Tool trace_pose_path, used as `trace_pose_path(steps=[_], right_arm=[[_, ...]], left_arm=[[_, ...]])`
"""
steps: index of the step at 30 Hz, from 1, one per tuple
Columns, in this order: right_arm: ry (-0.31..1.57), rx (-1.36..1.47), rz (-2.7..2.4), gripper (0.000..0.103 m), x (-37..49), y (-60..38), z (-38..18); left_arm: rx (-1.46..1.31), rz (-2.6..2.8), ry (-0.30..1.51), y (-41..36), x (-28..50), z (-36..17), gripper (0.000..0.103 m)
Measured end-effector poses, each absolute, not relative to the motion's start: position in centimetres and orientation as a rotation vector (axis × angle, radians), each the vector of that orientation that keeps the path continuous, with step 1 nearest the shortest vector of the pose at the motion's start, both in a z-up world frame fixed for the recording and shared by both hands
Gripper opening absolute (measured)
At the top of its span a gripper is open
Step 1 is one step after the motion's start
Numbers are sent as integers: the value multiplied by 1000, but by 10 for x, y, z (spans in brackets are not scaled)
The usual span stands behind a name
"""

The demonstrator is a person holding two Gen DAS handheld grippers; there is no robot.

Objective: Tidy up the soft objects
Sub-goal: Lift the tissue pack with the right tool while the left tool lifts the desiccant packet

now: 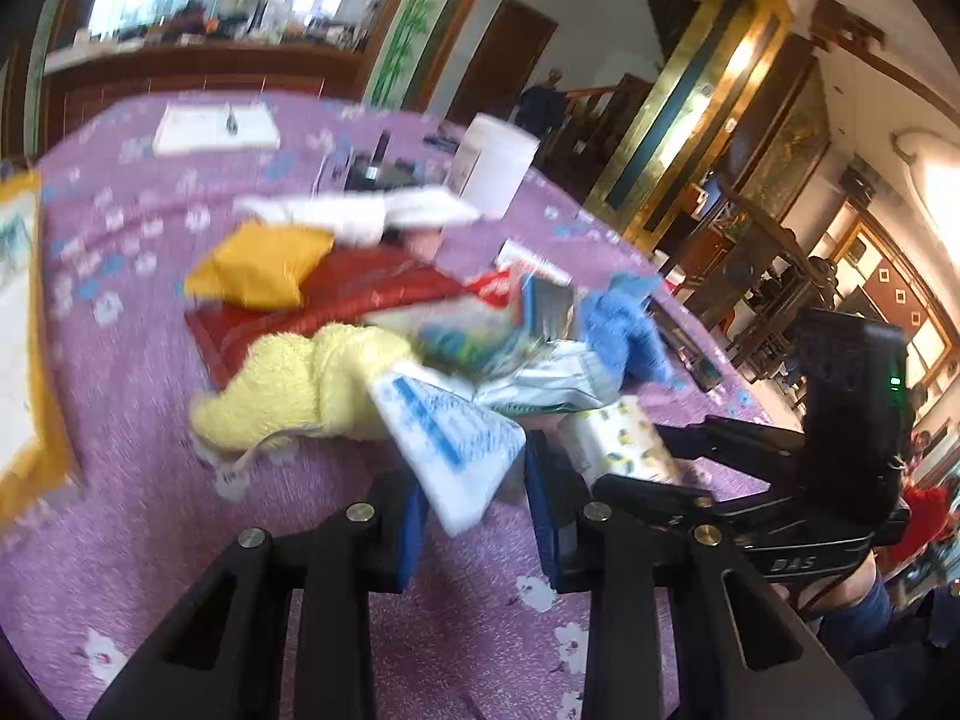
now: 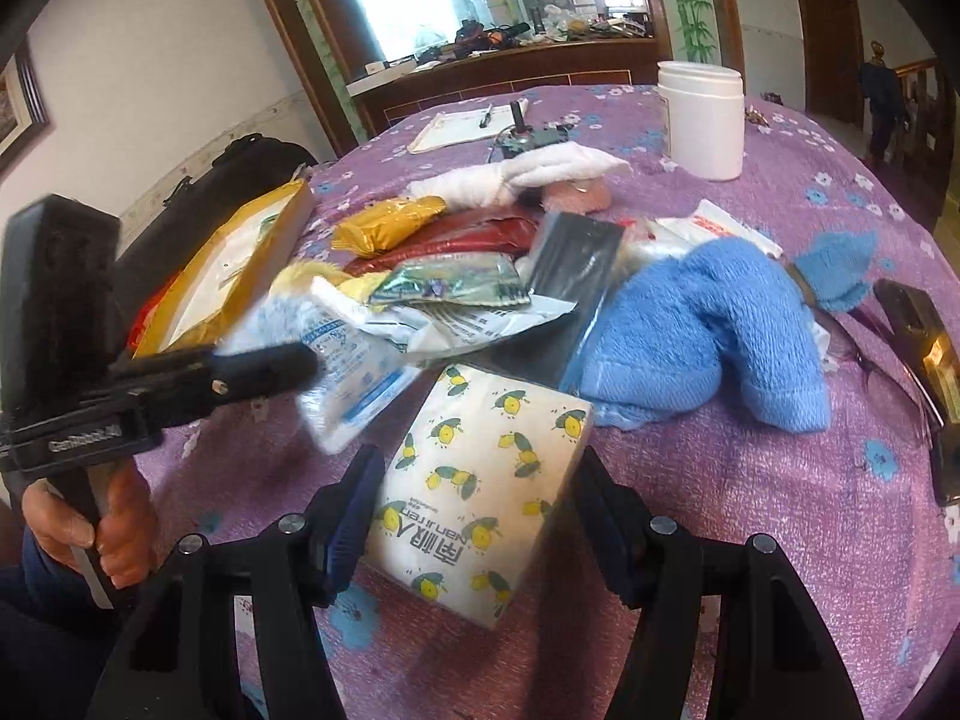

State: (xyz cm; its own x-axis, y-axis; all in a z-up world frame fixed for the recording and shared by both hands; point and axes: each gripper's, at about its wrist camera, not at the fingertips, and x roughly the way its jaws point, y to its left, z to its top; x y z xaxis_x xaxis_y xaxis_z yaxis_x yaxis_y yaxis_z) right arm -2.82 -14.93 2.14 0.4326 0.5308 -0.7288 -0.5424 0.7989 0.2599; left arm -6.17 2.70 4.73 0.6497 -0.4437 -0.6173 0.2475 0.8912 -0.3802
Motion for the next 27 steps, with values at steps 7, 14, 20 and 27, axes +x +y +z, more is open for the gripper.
trace_pose_path(steps=[7,14,20,27], right_arm=[[889,-7,683,68,-29,-148,28],[908,-11,681,68,-27,-149,22],[911,-7,680,68,-26,-151,20],[908,0,682,68,-29,-152,22]], left_arm=[[-221,-404,723,23,-66,67,29],[-274,-375,827,27,-50,40,31],[-309,-383,861,27,-39,30,35],[-306,-386,832,26,-42,30,27]])
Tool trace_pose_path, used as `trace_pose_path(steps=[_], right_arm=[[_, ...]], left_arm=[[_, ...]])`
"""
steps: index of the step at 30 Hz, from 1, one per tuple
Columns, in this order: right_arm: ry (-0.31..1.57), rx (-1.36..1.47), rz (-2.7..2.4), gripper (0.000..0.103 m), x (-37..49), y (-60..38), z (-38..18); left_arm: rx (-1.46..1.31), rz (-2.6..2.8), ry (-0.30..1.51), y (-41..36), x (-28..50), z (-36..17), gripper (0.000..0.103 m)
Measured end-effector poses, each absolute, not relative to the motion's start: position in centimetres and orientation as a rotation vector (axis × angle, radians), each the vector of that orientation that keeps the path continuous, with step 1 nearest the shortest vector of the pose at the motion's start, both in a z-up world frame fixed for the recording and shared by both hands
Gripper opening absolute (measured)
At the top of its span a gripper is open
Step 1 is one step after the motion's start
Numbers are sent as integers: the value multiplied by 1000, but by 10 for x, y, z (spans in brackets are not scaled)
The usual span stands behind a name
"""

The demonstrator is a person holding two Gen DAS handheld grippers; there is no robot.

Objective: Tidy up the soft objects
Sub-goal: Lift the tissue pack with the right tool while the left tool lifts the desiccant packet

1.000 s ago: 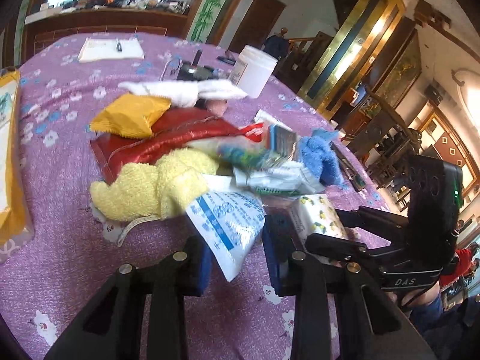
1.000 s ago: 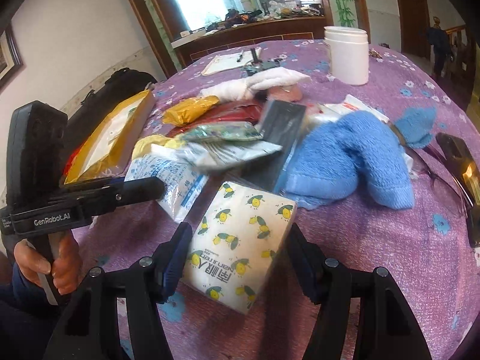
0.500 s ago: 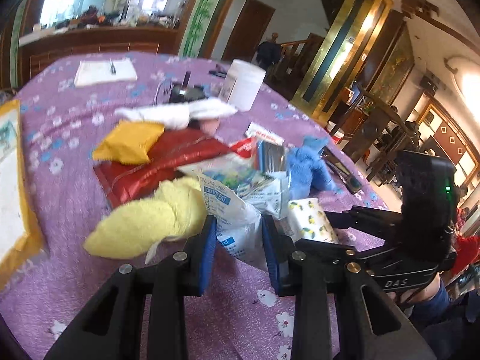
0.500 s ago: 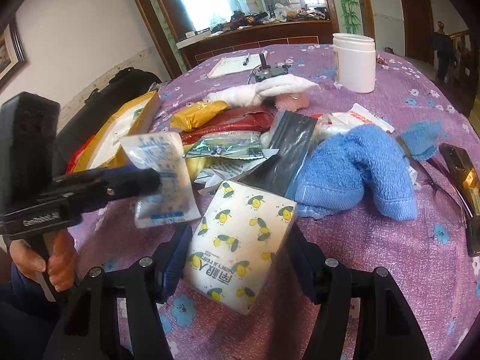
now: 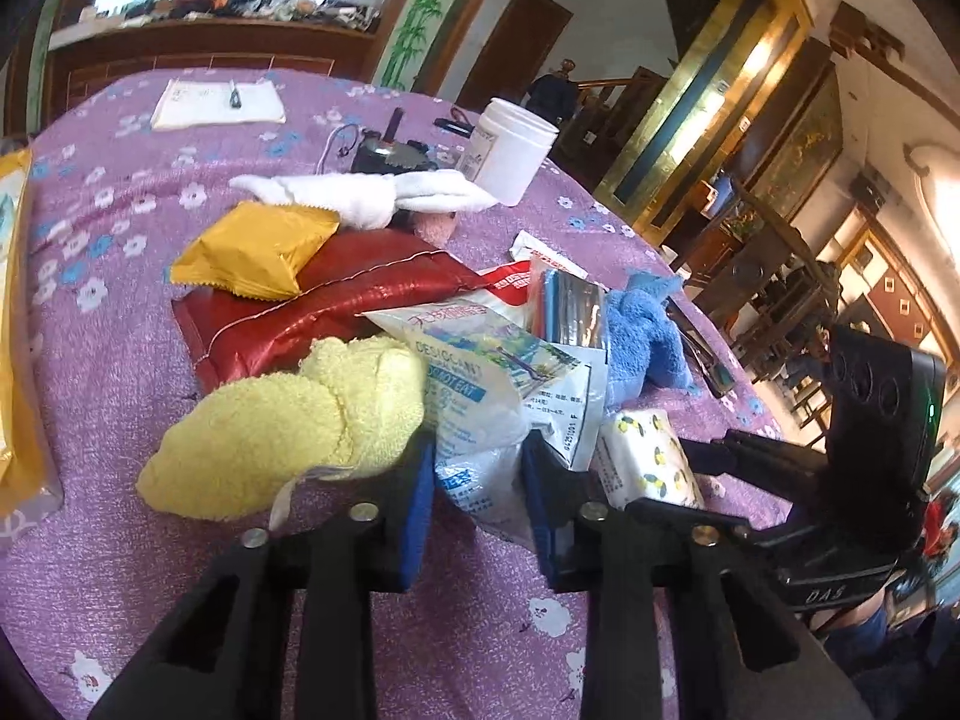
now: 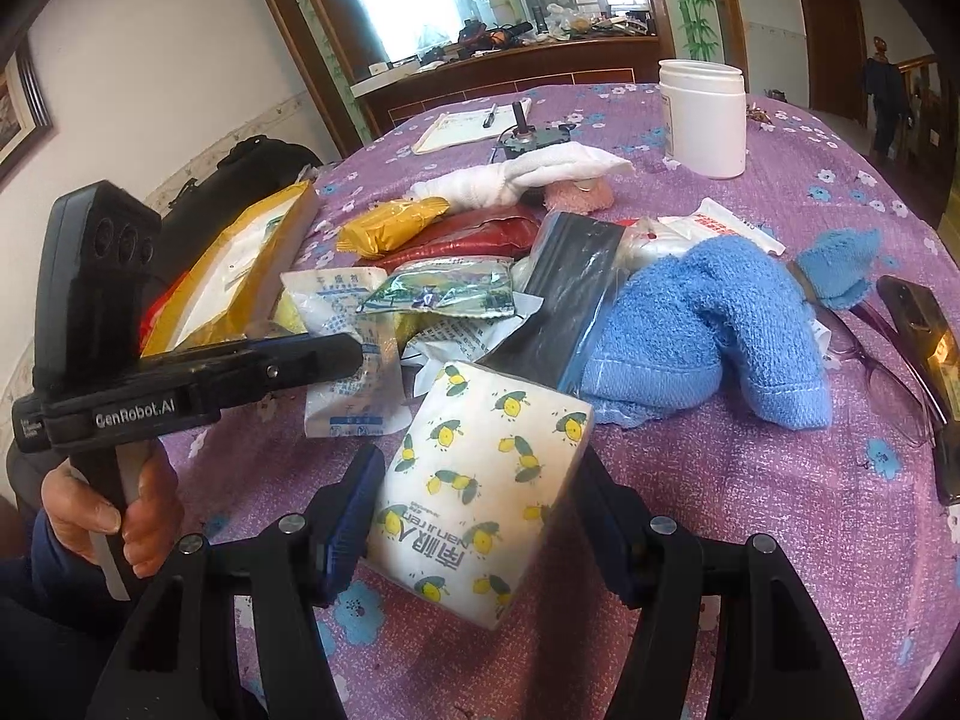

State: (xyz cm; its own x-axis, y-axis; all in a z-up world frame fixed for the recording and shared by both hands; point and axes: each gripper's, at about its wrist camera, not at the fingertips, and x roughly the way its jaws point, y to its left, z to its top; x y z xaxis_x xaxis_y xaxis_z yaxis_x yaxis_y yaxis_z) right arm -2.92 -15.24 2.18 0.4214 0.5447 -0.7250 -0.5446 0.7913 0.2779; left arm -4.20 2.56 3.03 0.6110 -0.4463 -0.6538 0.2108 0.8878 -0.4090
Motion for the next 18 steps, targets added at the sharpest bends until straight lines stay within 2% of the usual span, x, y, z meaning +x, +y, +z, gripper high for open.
trace_pose_path(steps=[9,15,18], right_arm=[[883,18,712,68,-33,-152,34],[871,-13,719,59,-34,-143,42],[896,-41,711,59,-34,-139,38]], left_arm=[[-311,-401,766,35,-58,53,26],[-309,-396,743,40,-65,60,26],[-304,-400,754,40,-65,58,26]])
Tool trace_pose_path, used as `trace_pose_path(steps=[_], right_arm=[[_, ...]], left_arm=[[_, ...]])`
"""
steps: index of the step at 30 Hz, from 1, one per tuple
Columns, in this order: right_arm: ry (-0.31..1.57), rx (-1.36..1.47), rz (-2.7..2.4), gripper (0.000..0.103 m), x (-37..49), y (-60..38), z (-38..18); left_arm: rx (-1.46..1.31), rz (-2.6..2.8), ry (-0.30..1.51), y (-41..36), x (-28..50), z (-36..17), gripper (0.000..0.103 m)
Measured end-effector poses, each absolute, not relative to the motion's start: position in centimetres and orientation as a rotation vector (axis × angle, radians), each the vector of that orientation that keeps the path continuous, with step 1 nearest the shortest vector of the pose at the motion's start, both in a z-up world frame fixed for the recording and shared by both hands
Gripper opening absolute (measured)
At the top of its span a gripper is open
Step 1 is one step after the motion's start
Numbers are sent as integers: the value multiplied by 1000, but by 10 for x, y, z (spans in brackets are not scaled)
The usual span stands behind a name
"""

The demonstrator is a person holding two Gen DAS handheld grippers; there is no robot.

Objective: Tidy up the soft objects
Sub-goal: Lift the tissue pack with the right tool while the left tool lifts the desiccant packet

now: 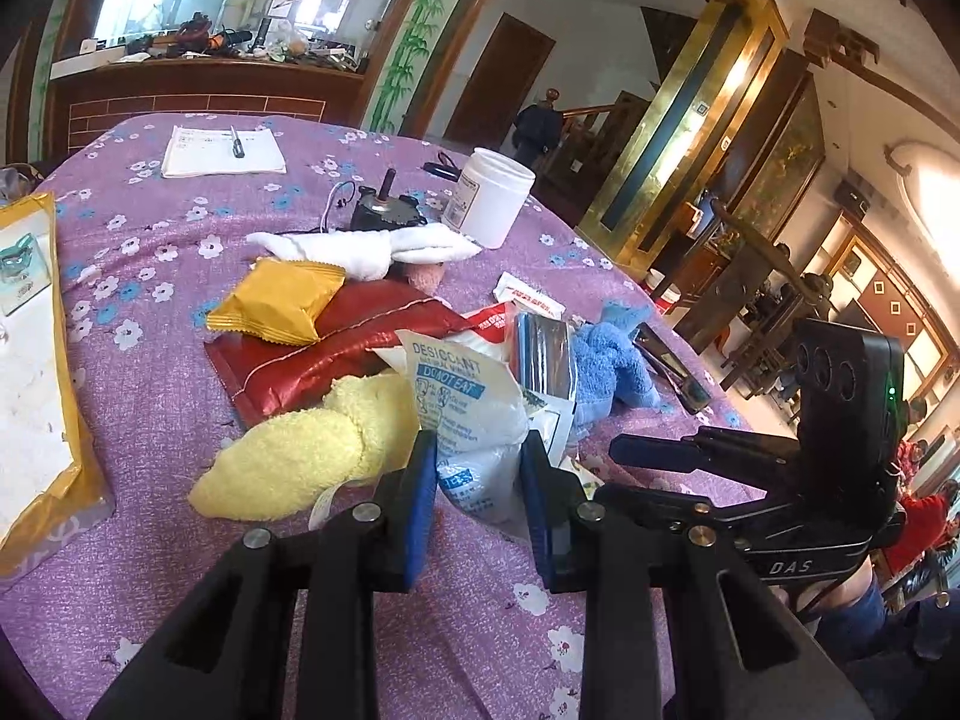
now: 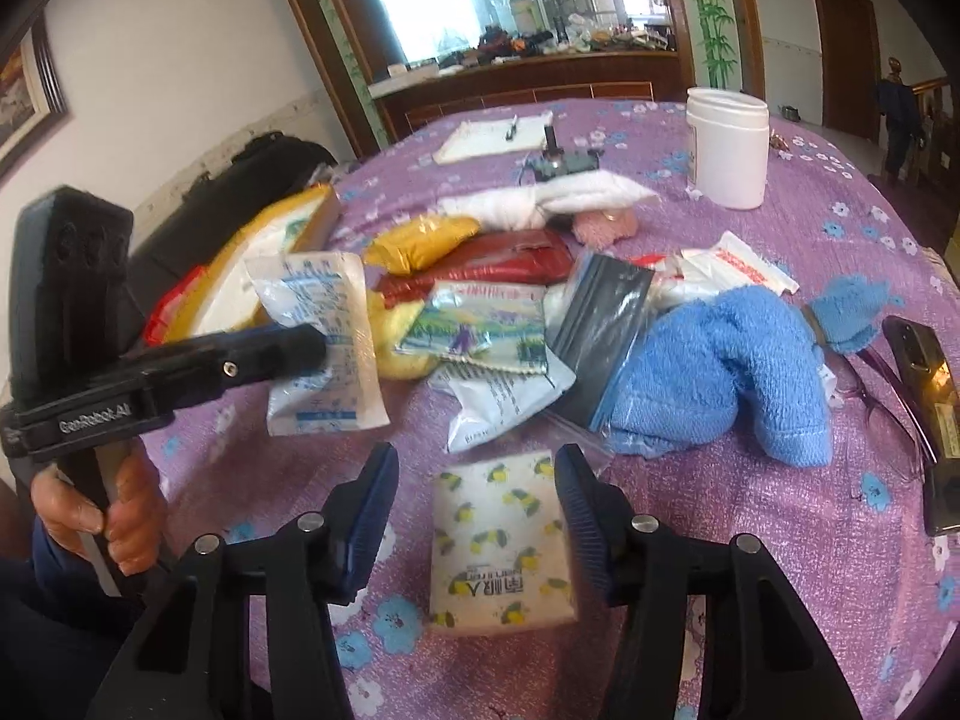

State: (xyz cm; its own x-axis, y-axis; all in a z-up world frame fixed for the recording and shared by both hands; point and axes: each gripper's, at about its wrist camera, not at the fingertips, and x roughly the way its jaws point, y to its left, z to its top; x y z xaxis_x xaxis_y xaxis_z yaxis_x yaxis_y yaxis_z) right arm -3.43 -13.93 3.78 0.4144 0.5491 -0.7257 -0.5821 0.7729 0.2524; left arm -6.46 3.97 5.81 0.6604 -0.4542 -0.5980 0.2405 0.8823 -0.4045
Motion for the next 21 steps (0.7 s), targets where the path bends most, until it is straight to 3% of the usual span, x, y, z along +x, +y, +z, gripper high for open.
trace_pose_path(steps=[2,4,5,8,11,21], right_arm=[[911,-76,715,59,-38,-136,35],[919,-137,691,68,-42,-132,30],[926,-161,680,77,-43,-130,27],[956,-220,651,79,-43,-125,16],[977,-224,644,54,-42,-126,9],[856,-114,722,54,-46,-134,54]], left_arm=[[-299,-403,756,39,-65,57,26],[-296,-403,756,40,-66,57,26],[-299,-405,756,40,-66,57,26],[-305,-407,755,40,-66,56,26],[-308,-407,753,41,-66,56,26],[-358,-428,697,57,-74,71,26]])
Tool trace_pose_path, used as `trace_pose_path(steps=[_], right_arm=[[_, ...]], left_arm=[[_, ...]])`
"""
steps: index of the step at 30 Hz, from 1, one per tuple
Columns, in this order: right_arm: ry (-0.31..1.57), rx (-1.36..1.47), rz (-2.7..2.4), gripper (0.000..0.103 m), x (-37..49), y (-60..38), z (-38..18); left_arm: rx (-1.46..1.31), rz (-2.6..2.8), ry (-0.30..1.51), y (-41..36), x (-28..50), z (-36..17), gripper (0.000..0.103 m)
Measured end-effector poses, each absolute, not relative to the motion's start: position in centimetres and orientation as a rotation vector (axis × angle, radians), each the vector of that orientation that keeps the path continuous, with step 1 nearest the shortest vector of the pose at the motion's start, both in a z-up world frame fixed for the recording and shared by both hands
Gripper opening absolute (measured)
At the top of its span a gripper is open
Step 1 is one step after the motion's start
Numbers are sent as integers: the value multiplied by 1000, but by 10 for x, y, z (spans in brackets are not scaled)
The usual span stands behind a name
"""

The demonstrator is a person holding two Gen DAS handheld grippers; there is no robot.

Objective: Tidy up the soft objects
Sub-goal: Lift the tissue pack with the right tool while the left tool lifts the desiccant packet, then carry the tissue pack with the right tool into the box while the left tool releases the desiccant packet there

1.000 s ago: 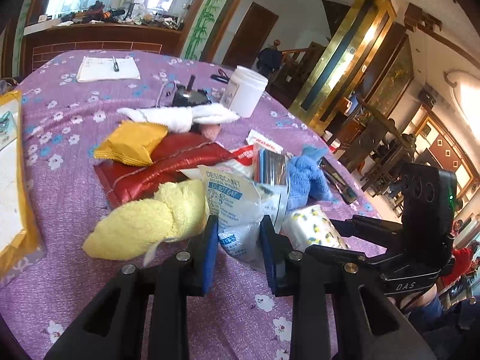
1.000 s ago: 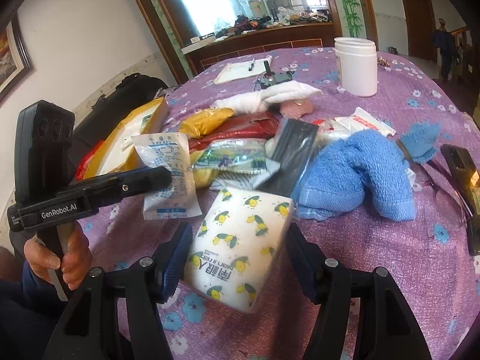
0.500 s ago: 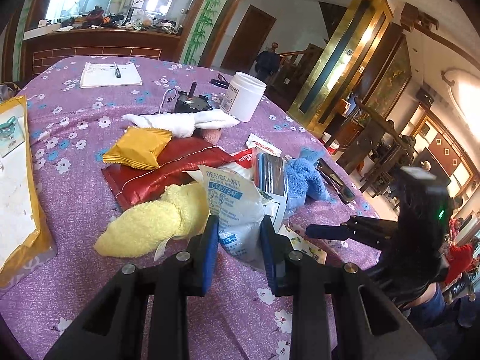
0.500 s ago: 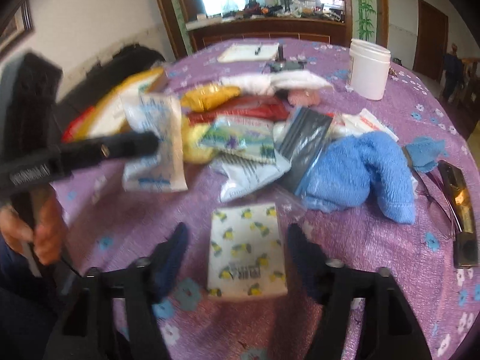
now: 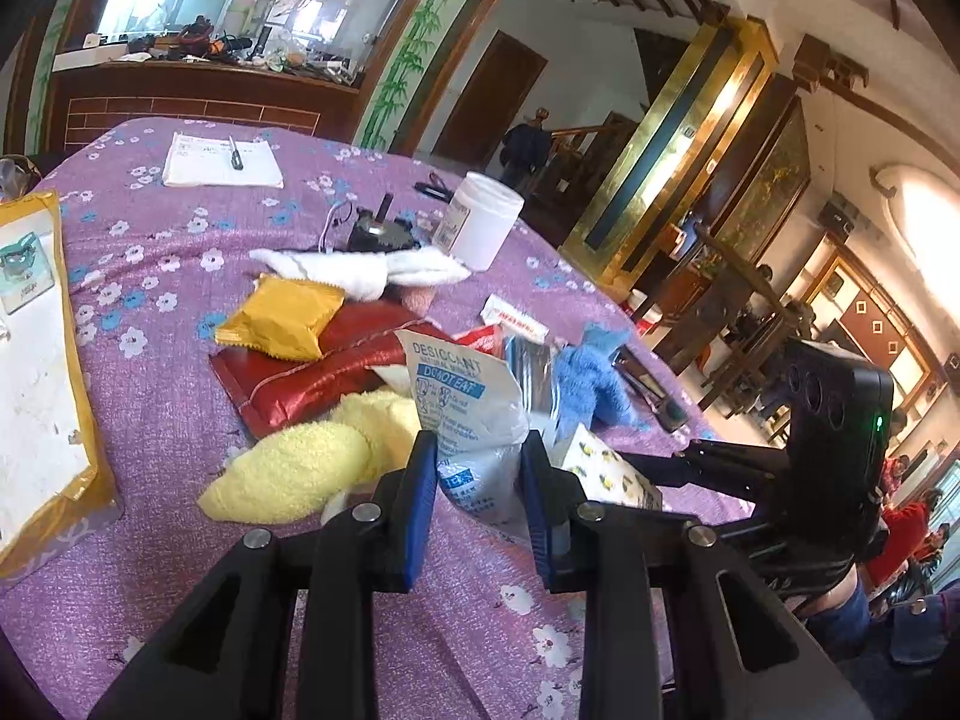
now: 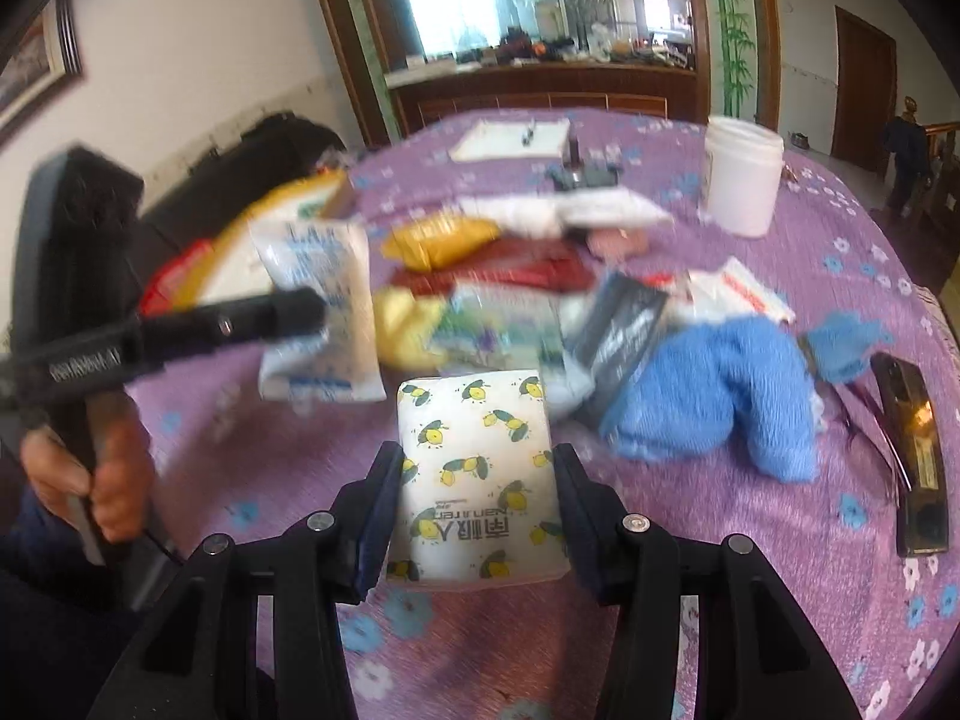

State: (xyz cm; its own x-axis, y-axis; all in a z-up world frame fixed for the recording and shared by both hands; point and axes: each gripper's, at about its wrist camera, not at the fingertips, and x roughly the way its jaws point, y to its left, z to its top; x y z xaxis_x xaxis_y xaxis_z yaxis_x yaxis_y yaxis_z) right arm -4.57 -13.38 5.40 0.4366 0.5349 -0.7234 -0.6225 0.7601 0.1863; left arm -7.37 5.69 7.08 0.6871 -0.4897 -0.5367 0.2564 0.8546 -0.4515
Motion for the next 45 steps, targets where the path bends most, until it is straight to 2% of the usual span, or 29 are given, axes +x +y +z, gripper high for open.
trace_pose_path(steps=[10,22,33,45], right_arm=[[831,-63,806,54,-25,-94,83],[848,-104,958,54,-12,18,106],[903,-155,1016,54,10,133,97],[995,-232,962,55,46,227,53]], left_arm=[[-396,-330,595,108,-92,100,26],[-452,-136,530,203,-117,112,26],[-495,17,626,303,-85,102,26],[-510,137,757,376,-15,69,27]])
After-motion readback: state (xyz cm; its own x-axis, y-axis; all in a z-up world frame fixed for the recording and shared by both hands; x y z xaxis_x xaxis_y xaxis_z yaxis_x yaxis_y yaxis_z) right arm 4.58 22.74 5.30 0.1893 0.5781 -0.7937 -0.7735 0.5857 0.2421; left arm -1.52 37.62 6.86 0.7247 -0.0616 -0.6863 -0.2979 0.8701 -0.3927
